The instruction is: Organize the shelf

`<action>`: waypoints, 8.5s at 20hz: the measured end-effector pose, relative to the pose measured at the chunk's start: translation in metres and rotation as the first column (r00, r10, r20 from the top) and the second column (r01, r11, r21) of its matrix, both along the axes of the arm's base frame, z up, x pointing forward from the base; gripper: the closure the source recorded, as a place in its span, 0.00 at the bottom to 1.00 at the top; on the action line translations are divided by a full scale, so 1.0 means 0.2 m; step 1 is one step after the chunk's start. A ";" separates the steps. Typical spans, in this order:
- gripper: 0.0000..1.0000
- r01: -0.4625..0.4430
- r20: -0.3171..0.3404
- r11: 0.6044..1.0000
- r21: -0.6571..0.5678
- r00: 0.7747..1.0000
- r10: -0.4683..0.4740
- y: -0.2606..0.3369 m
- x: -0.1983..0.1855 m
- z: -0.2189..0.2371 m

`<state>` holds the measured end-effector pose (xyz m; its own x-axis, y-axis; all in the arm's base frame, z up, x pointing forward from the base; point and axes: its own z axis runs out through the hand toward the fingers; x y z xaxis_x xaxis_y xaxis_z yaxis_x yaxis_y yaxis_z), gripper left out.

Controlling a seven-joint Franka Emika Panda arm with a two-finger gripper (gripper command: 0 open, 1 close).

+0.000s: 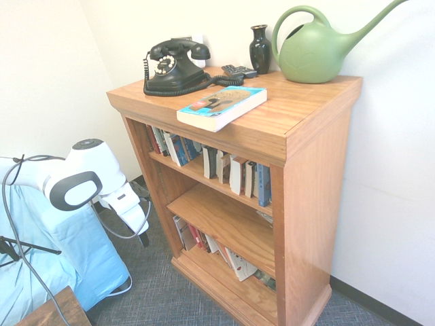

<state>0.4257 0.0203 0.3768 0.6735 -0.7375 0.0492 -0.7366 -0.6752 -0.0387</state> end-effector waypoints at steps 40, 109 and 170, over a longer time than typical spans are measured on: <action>0.00 0.044 0.040 0.200 -0.979 0.999 -0.024 -0.18 0.40 1.14; 1.00 0.021 0.010 0.184 -0.983 0.998 -0.061 -0.14 1.04 1.15; 1.00 0.017 0.405 0.941 -0.337 0.905 0.129 0.28 -0.15 0.71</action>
<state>0.3958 0.0765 0.5185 0.5761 -0.5921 0.5634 -0.6618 -0.7425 -0.1036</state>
